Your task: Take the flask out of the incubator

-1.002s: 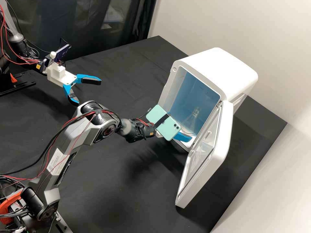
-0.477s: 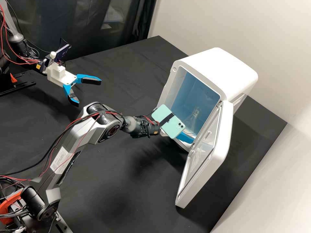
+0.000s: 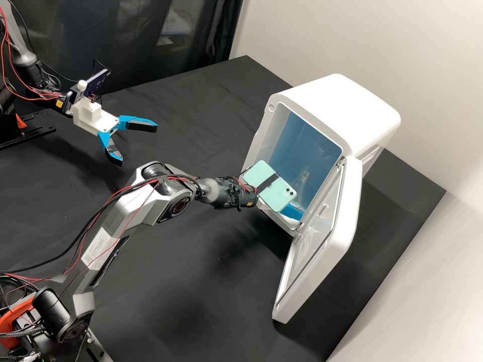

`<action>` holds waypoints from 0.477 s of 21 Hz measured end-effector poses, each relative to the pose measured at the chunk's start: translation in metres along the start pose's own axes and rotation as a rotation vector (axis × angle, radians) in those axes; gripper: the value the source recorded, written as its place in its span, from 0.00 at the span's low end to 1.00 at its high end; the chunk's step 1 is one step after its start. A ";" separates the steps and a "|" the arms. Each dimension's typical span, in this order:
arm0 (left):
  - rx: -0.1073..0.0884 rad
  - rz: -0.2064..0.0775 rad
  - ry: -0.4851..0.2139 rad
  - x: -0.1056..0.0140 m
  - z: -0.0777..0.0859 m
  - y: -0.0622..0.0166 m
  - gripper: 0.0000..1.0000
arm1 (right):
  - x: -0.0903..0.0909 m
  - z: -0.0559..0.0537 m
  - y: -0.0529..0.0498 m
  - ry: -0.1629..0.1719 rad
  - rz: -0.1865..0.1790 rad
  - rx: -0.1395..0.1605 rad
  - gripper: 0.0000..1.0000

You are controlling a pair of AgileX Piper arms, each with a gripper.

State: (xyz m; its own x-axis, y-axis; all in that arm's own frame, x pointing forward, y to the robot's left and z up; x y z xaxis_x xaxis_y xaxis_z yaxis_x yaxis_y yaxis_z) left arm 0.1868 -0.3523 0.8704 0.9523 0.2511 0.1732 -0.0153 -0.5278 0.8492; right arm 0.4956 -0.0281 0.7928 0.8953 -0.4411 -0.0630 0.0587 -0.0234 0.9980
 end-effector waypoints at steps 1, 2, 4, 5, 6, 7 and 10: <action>0.000 0.000 0.000 0.000 0.000 0.0000 1.00 | 0.001 -0.001 0.001 -0.001 -0.010 0.008 1.00; 0.000 0.000 0.000 0.000 0.000 0.0000 1.00 | 0.002 -0.001 0.003 0.000 -0.011 0.012 1.00; 0.000 0.000 0.000 0.000 0.000 0.0000 1.00 | 0.002 -0.001 0.005 -0.002 -0.022 0.024 1.00; 0.000 0.000 0.000 0.000 0.000 0.0000 1.00 | 0.003 -0.001 0.006 -0.003 -0.024 0.039 1.00; 0.000 0.000 0.000 0.000 0.000 0.0000 1.00 | 0.003 0.000 0.007 -0.004 -0.030 0.051 1.00; 0.000 0.000 0.000 0.000 0.000 0.0000 1.00 | 0.004 -0.001 0.010 -0.002 -0.032 0.057 1.00; 0.000 0.000 0.000 0.000 0.000 0.0000 1.00 | 0.004 -0.005 0.019 0.003 -0.041 0.091 1.00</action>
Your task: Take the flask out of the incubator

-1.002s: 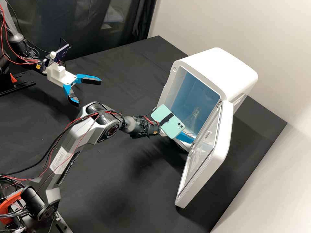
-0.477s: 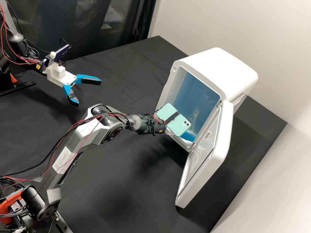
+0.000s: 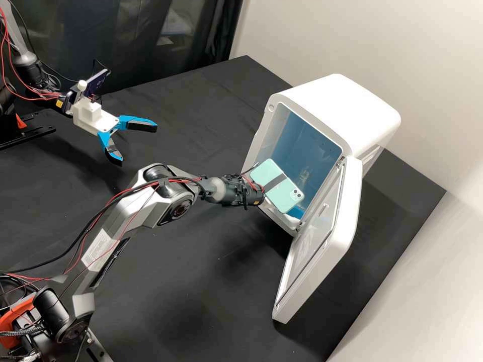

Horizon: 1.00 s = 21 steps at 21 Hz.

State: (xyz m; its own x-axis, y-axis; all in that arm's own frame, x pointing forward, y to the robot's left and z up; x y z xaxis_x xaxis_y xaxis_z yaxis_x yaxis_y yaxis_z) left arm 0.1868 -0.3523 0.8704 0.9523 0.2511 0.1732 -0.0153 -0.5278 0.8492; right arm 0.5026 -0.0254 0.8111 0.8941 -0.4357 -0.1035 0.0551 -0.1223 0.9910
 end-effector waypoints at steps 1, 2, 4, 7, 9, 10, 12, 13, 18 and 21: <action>0.000 0.000 0.000 0.000 0.000 0.0000 1.00 | 0.000 -0.002 0.002 0.002 -0.003 0.013 1.00; 0.000 0.000 0.000 0.000 0.000 0.0000 1.00 | 0.001 -0.004 0.004 0.004 -0.005 0.030 1.00; 0.000 0.000 0.000 0.000 0.000 0.0000 1.00 | 0.001 -0.009 0.008 0.005 -0.002 0.065 1.00; 0.000 0.000 0.000 0.000 0.000 0.0000 1.00 | 0.002 -0.015 0.013 0.010 0.001 0.074 1.00; 0.000 0.000 0.000 0.000 0.000 0.0000 1.00 | 0.002 -0.018 0.015 0.010 0.001 0.082 1.00; 0.000 0.000 0.000 0.000 0.000 0.0000 1.00 | 0.002 -0.019 0.016 0.010 0.004 0.090 1.00; 0.000 0.000 0.000 0.000 0.000 0.0000 1.00 | 0.002 -0.021 0.017 0.012 0.003 0.102 1.00; 0.000 0.000 0.000 0.000 0.000 0.0000 1.00 | 0.002 -0.021 0.018 0.012 0.005 0.101 1.00; 0.000 0.000 0.002 0.000 0.000 0.0001 1.00 | 0.002 -0.028 0.020 0.021 0.011 0.118 1.00; 0.000 0.000 0.002 0.000 0.000 0.0001 1.00 | 0.001 -0.035 0.022 0.032 0.018 0.109 1.00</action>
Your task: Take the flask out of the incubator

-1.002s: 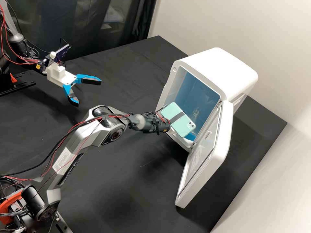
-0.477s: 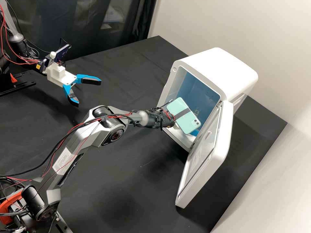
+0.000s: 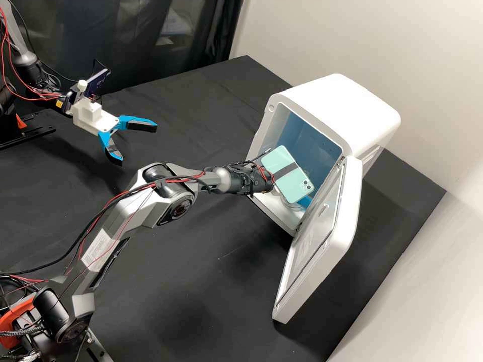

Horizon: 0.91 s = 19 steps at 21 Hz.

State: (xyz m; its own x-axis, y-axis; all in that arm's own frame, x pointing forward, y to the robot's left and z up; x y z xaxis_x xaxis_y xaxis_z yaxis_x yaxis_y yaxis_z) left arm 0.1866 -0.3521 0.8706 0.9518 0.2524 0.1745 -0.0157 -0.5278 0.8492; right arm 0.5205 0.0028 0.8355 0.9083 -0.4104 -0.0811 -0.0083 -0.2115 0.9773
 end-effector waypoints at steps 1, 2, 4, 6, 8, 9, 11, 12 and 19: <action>0.000 0.000 0.000 0.000 0.000 0.0000 1.00 | 0.000 -0.003 0.001 0.003 0.003 0.004 1.00; 0.000 0.000 0.000 0.000 0.000 0.0000 1.00 | -0.001 -0.005 0.000 0.007 0.002 0.001 1.00; 0.000 0.000 0.000 0.000 0.000 0.0000 1.00 | 0.000 -0.008 0.000 0.009 0.005 0.001 1.00; 0.000 0.000 0.000 0.000 0.000 0.0000 1.00 | 0.000 -0.013 -0.001 0.013 0.012 0.001 1.00; 0.000 0.000 0.000 0.000 0.000 0.0000 1.00 | 0.001 -0.016 -0.001 0.014 0.017 -0.006 1.00; 0.000 0.000 0.000 0.000 0.000 0.0000 1.00 | 0.002 -0.016 -0.003 0.012 0.018 -0.010 1.00; 0.000 0.000 0.000 0.000 0.000 0.0000 1.00 | 0.003 -0.015 -0.006 0.007 0.024 -0.009 1.00; 0.000 0.000 0.000 0.000 0.000 0.0000 1.00 | 0.004 -0.014 -0.007 0.002 0.023 -0.006 1.00; 0.000 0.001 0.002 0.000 -0.001 0.0001 1.00 | 0.001 -0.019 -0.017 0.009 0.010 -0.023 1.00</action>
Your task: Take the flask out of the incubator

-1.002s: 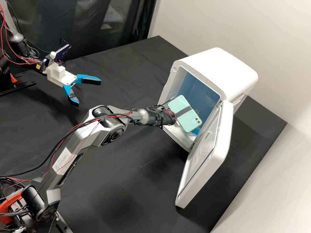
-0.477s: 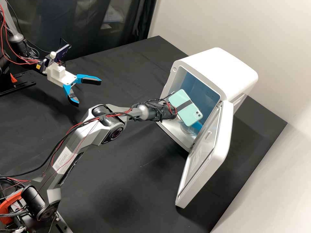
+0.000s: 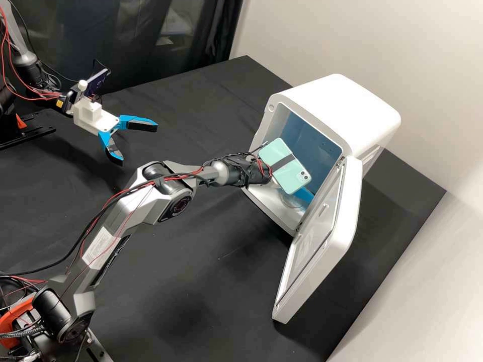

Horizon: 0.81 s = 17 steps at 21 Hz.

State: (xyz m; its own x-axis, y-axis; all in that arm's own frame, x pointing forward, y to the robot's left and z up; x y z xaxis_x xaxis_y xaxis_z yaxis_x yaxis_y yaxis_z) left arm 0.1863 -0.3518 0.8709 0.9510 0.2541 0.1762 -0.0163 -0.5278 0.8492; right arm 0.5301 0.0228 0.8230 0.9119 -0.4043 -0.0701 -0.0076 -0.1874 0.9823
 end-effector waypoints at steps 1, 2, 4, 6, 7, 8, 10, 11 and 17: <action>0.000 0.000 0.000 0.000 0.000 0.0000 1.00 | 0.000 0.000 -0.004 0.000 -0.006 -0.003 1.00; 0.000 0.000 0.000 0.000 0.000 0.0000 1.00 | 0.001 0.001 -0.005 -0.005 -0.005 -0.005 1.00; 0.000 0.000 0.000 0.000 0.000 0.0000 1.00 | 0.005 0.006 -0.013 -0.015 -0.011 -0.016 1.00; 0.000 0.000 0.000 0.000 0.000 0.0000 1.00 | 0.006 0.007 -0.019 -0.019 -0.021 -0.038 1.00; 0.000 0.000 0.000 0.000 0.000 0.0000 1.00 | 0.006 0.007 -0.020 -0.018 -0.023 -0.044 1.00; 0.000 0.000 0.000 0.000 0.000 0.0000 1.00 | 0.006 0.006 -0.021 -0.017 -0.024 -0.045 1.00; 0.000 0.000 0.000 0.000 0.000 0.0000 1.00 | 0.005 0.006 -0.023 -0.016 -0.026 -0.048 1.00; 0.000 0.000 0.000 0.000 0.000 0.0000 1.00 | 0.006 0.007 -0.024 -0.020 -0.021 -0.058 1.00; 0.000 0.000 0.000 0.000 0.000 0.0000 1.00 | 0.009 0.013 -0.029 -0.037 -0.018 -0.098 1.00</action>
State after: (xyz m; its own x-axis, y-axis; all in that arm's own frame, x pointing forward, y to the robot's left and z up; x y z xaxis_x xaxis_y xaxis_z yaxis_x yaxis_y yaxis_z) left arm 0.1863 -0.3518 0.8709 0.9510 0.2541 0.1762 -0.0163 -0.5278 0.8492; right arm 0.5337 0.0132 0.7914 0.8959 -0.4346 -0.0919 0.0501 -0.1068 0.9930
